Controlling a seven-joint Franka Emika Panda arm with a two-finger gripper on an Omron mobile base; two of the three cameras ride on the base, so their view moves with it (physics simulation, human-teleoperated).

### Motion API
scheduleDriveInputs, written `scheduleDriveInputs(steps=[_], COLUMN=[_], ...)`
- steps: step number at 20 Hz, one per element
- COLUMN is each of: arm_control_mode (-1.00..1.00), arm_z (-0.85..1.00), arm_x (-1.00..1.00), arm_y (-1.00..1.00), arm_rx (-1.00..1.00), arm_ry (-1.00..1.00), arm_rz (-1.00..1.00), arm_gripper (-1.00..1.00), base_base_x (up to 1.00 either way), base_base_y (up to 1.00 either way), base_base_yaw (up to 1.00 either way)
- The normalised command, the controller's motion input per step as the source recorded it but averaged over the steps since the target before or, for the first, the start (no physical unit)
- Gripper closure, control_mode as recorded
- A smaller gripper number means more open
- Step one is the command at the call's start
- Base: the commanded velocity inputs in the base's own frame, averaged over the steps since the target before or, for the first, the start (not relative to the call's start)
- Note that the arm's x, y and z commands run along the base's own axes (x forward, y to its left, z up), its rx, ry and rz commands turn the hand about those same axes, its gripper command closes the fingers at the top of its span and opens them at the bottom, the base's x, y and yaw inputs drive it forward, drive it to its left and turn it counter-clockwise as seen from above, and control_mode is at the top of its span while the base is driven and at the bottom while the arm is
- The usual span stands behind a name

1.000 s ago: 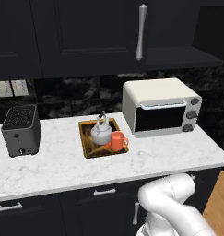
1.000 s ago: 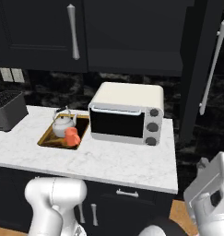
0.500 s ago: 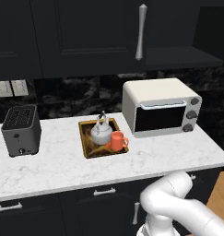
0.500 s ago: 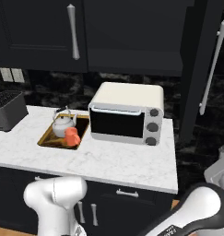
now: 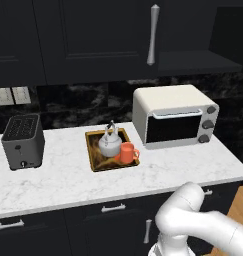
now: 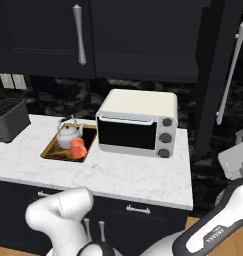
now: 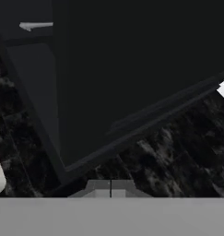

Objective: Pick the kettle from the counter and place it on the tray. Then pick the mug from the cabinet and place it on the tray. Then close the cabinet doors.

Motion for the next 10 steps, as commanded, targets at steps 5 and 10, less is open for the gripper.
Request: scheduleDriveInputs(steps=[5,10], arm_control_mode=[-1.00,-1.00], arm_z=[0.51,0.36], arm_x=[-0.11,-0.33], arm_y=[0.70,1.00], arm_rx=[0.00,-0.07], arm_ry=[-0.35,-0.38], arm_rz=[0.10,0.09], arm_gripper=[1.00,1.00], base_base_x=[0.00,0.00], base_base_y=[0.00,0.00], base_base_yaw=[0.00,0.00])
